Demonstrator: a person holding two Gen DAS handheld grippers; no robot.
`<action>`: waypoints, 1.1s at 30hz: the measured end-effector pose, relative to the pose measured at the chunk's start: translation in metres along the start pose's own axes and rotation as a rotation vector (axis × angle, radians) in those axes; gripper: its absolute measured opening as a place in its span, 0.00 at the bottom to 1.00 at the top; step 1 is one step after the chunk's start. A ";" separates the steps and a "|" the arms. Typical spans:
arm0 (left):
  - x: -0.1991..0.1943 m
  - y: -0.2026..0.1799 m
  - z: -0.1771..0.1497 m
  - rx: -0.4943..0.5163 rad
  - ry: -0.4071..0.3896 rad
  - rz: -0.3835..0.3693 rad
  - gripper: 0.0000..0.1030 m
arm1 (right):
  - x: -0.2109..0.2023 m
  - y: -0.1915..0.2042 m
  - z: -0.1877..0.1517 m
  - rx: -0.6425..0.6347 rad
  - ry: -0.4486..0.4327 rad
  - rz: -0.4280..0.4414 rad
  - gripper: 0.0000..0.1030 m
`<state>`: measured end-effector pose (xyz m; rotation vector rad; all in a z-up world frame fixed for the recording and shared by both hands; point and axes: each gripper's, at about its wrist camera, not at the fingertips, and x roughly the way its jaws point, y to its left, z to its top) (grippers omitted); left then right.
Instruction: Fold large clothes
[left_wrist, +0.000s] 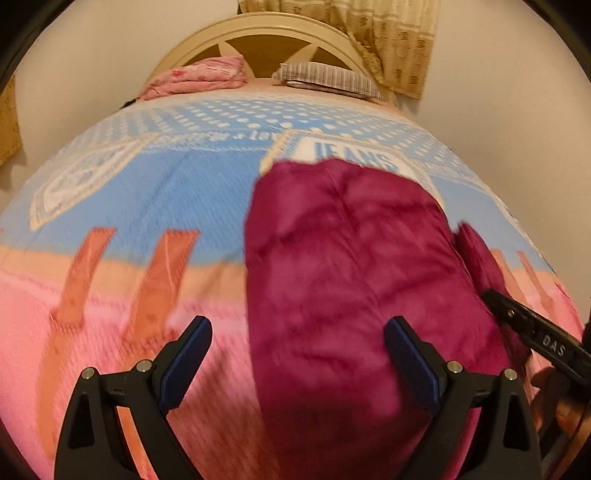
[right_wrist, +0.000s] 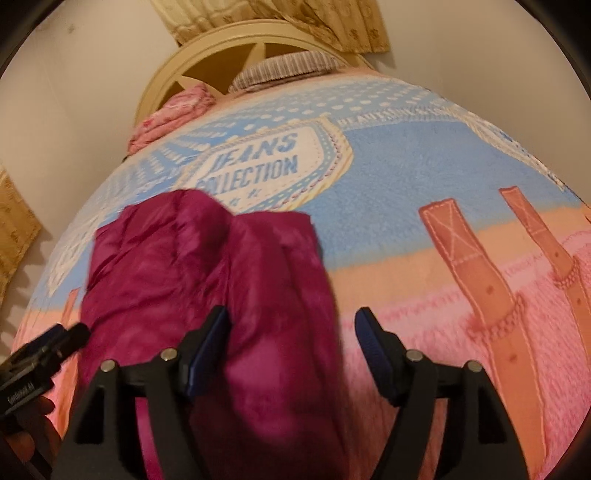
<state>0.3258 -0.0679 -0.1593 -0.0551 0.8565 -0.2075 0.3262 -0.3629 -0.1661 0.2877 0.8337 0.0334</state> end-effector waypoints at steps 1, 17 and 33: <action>0.002 -0.002 -0.004 -0.002 0.010 -0.011 0.93 | -0.003 0.000 -0.005 -0.001 -0.003 0.003 0.72; 0.011 -0.013 -0.015 0.027 0.012 -0.049 0.93 | 0.010 -0.010 -0.028 0.050 0.063 0.145 0.51; -0.005 -0.037 -0.016 0.153 -0.032 0.014 0.33 | 0.003 0.013 -0.034 -0.048 0.013 0.067 0.28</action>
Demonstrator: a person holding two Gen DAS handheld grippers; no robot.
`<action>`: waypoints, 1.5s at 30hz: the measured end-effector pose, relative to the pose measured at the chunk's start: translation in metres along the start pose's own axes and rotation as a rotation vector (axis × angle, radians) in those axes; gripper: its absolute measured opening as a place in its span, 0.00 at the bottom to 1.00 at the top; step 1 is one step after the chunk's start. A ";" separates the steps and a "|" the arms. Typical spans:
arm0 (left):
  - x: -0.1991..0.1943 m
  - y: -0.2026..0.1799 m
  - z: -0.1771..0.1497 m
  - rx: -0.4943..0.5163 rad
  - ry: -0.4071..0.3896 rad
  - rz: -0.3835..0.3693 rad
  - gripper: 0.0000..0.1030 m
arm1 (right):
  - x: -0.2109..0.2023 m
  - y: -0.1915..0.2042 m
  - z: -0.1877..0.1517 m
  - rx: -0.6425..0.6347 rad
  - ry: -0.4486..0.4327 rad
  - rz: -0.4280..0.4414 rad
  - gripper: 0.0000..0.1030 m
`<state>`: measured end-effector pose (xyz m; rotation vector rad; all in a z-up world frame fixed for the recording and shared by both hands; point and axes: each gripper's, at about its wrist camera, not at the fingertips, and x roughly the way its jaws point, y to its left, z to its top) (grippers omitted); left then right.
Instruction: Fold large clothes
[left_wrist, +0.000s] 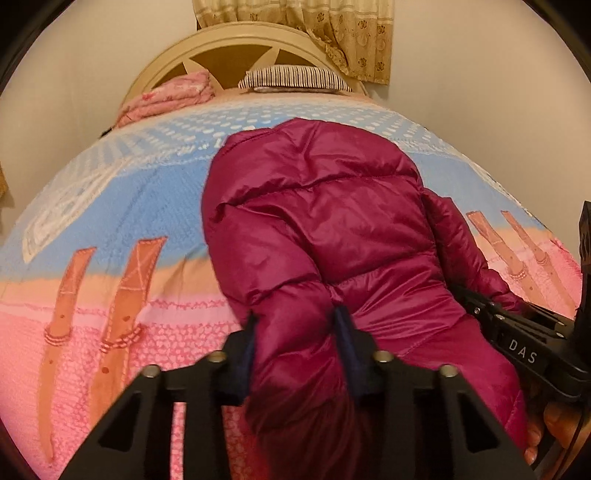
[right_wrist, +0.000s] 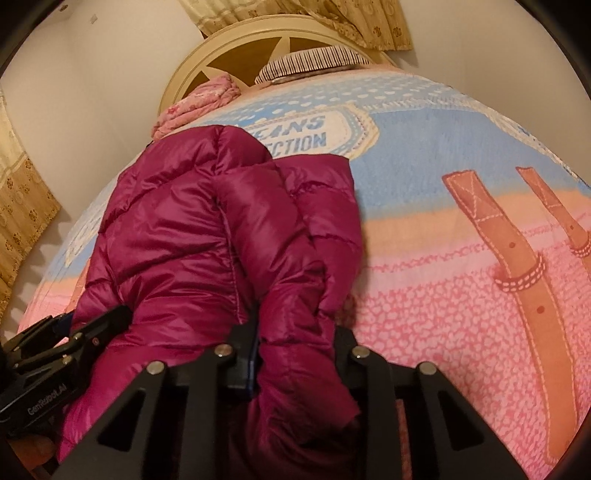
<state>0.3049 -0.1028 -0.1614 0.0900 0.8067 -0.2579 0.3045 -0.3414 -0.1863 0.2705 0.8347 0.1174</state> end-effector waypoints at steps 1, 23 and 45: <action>-0.001 0.002 0.000 -0.003 -0.003 0.002 0.30 | -0.001 0.001 0.000 -0.002 -0.005 -0.003 0.27; -0.048 0.019 0.005 -0.011 -0.087 0.051 0.12 | -0.016 0.018 -0.004 -0.014 -0.039 0.054 0.22; -0.123 0.133 -0.034 -0.183 -0.161 0.152 0.11 | -0.016 0.153 -0.015 -0.207 -0.025 0.209 0.19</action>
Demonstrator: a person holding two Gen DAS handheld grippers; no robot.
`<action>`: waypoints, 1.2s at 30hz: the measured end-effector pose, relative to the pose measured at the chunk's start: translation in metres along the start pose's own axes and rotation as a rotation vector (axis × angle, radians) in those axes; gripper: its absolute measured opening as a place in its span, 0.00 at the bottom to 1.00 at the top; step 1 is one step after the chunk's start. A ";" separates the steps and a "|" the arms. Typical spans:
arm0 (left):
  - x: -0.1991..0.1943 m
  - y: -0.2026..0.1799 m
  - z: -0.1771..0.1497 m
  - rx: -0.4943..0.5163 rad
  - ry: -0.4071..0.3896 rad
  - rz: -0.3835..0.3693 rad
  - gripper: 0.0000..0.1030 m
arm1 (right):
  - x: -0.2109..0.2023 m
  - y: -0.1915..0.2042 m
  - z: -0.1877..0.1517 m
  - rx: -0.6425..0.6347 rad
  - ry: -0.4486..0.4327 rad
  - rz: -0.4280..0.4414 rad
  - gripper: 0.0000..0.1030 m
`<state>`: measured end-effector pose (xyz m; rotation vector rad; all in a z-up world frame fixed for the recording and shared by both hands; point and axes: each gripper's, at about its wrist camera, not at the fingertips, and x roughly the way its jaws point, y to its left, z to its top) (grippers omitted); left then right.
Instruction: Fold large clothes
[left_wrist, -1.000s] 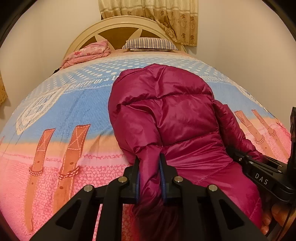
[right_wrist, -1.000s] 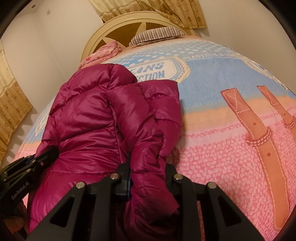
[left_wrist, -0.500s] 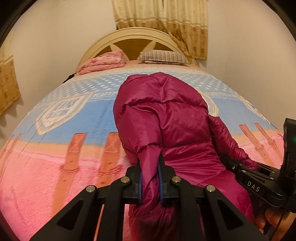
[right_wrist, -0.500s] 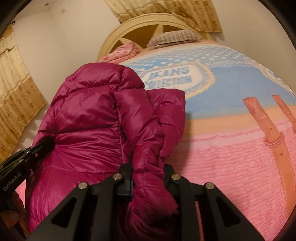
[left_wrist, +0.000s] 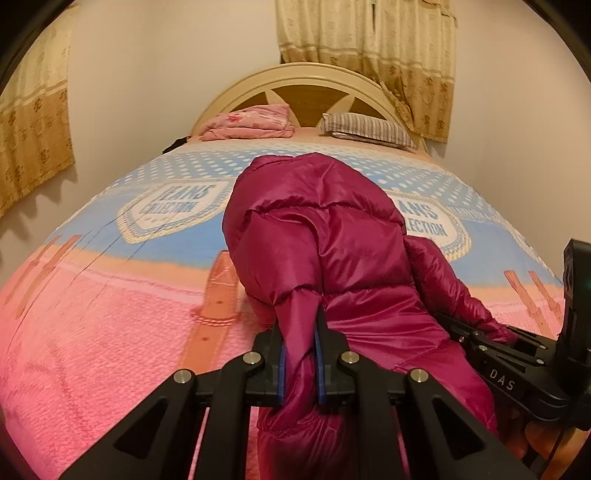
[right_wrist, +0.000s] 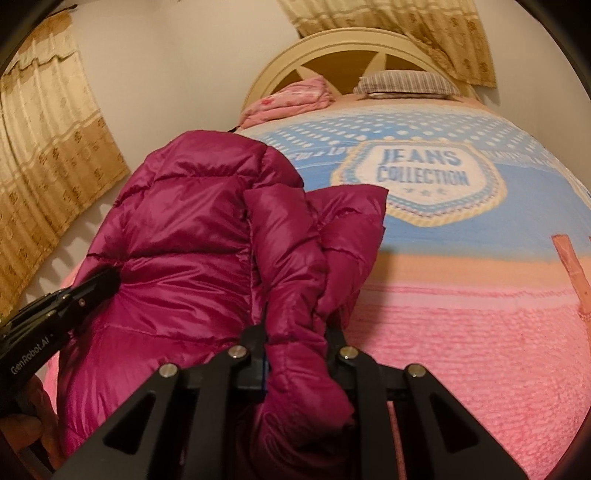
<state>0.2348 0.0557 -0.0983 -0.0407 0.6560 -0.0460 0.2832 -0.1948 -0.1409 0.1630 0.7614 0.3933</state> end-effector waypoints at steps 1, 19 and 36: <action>-0.002 0.003 0.000 -0.006 -0.004 0.003 0.11 | 0.002 0.004 0.000 -0.007 0.002 0.005 0.19; -0.028 0.079 -0.015 -0.119 -0.029 0.087 0.10 | 0.029 0.086 0.008 -0.138 0.031 0.096 0.19; -0.025 0.116 -0.034 -0.176 0.001 0.117 0.10 | 0.050 0.124 0.002 -0.206 0.068 0.128 0.19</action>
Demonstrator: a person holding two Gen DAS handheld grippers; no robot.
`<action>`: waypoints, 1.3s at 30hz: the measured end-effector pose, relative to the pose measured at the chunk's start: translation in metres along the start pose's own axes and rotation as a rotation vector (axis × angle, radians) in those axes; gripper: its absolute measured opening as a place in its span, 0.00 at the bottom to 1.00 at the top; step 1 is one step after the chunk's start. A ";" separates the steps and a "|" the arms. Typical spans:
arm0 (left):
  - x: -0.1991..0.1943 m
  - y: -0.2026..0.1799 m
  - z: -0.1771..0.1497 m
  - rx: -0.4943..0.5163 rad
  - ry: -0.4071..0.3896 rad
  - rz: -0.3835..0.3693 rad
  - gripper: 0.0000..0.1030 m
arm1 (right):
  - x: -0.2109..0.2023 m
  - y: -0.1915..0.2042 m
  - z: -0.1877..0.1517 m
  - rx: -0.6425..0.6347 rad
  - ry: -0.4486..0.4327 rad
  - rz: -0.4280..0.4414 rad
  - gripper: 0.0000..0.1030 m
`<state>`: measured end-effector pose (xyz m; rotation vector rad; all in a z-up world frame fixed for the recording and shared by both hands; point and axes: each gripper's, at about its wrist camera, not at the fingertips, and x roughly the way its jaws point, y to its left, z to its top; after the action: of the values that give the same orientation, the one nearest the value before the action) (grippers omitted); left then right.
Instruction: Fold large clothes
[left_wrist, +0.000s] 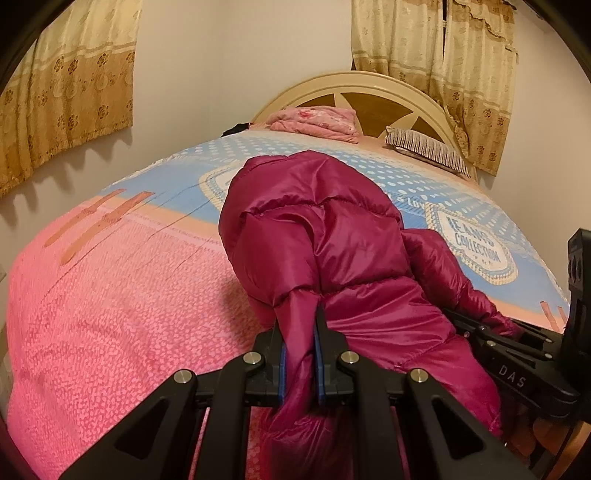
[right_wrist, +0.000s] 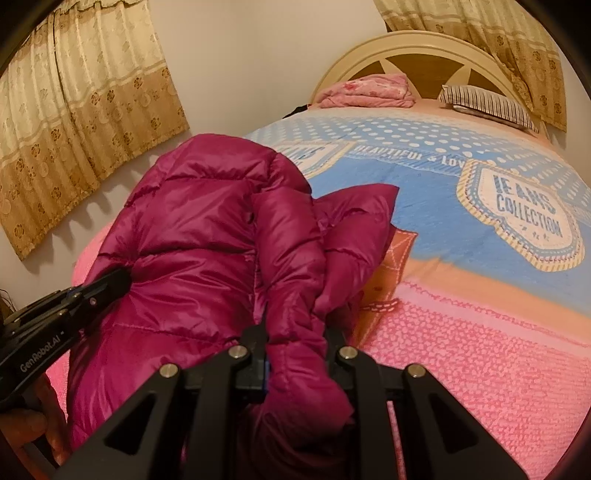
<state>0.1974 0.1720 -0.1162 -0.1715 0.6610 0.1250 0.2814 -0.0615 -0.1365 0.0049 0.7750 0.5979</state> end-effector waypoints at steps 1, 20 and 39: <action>0.002 0.002 -0.001 0.001 0.006 0.003 0.11 | 0.001 0.001 0.000 -0.002 0.002 0.001 0.19; 0.030 0.013 -0.027 -0.012 0.066 0.080 0.54 | 0.032 -0.010 -0.014 0.026 0.093 -0.012 0.28; -0.106 0.005 -0.014 0.002 -0.122 0.053 0.64 | -0.084 0.026 -0.018 -0.029 -0.074 -0.055 0.55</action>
<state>0.1051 0.1679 -0.0614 -0.1437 0.5441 0.1842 0.2094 -0.0857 -0.0891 -0.0204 0.6928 0.5537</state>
